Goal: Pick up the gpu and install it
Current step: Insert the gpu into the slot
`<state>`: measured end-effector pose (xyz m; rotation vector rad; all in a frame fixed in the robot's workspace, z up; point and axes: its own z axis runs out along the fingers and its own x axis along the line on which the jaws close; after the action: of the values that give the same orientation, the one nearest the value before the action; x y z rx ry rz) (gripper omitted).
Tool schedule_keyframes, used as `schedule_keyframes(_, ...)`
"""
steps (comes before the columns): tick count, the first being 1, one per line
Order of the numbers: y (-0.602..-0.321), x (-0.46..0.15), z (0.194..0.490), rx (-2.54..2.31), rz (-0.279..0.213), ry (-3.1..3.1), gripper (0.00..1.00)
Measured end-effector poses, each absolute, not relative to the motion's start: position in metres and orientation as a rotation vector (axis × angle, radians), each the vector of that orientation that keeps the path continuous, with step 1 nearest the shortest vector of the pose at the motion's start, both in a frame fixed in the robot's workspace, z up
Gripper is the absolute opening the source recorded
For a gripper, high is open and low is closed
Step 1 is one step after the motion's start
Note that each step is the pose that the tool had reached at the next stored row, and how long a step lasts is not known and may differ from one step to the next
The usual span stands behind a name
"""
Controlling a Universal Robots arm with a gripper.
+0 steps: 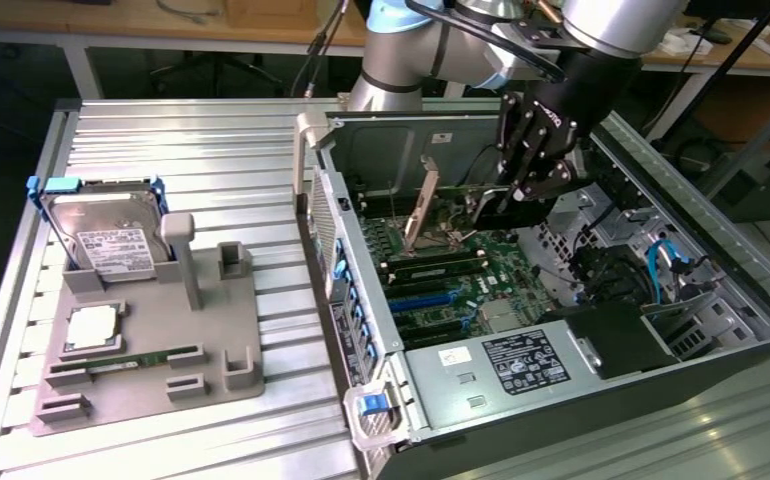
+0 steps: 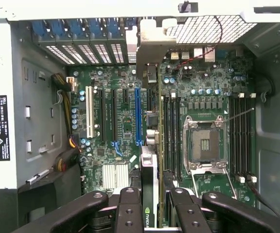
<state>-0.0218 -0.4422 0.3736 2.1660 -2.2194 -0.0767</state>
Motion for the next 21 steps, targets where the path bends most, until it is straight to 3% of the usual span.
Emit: schedule_keyframes(21, -0.4422, -0.0218, 0.3682, 2.166, -0.077, -2.219, 0.27)
